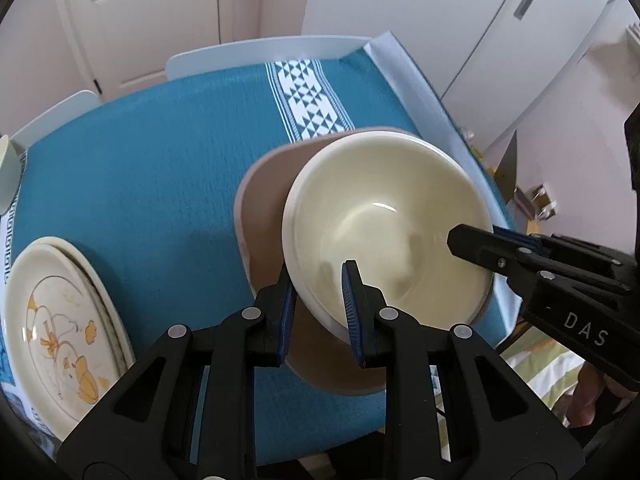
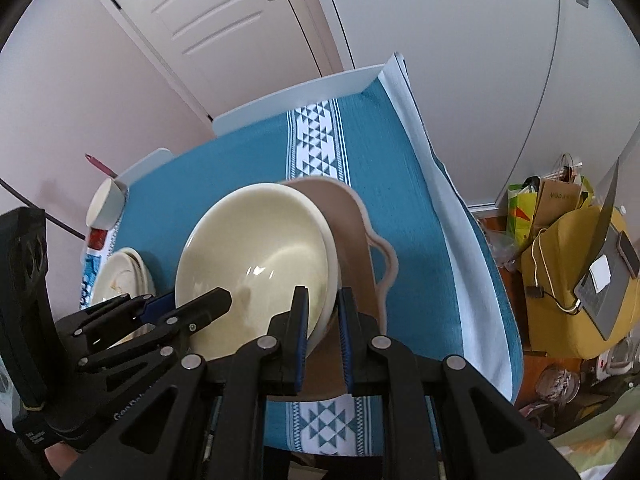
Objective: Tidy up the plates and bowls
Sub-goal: 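Lower the cream bowl into the beige bowl and open both grippers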
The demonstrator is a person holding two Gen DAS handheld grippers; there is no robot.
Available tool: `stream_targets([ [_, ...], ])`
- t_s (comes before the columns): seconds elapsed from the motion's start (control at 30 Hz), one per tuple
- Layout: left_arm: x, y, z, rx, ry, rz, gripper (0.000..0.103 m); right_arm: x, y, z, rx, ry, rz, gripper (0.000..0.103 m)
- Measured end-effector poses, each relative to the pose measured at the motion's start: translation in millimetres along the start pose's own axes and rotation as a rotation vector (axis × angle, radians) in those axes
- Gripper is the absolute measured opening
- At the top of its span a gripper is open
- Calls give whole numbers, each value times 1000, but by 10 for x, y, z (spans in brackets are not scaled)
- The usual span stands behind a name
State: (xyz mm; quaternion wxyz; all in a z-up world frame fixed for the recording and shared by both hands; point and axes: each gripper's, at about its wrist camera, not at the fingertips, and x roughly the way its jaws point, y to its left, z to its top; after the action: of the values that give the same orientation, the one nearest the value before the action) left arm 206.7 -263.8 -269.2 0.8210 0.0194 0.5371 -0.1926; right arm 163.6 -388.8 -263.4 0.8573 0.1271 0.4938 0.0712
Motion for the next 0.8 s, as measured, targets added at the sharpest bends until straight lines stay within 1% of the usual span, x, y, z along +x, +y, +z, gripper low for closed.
stream_targets([
  [0.3,129,-17,29,28,11,63,20,128,-34,6,-27,21,9,14],
  [0.47,168,-51,79,42,9,88,20,149,-8,19,-53,22,-5,14],
  [0.73,84,-65,69,42,6,109,20,128,-32,17,-42,29,5,14],
  [0.8,54,-70,74,46,-3,116,20,81,-37,12,-39,16,3,14],
])
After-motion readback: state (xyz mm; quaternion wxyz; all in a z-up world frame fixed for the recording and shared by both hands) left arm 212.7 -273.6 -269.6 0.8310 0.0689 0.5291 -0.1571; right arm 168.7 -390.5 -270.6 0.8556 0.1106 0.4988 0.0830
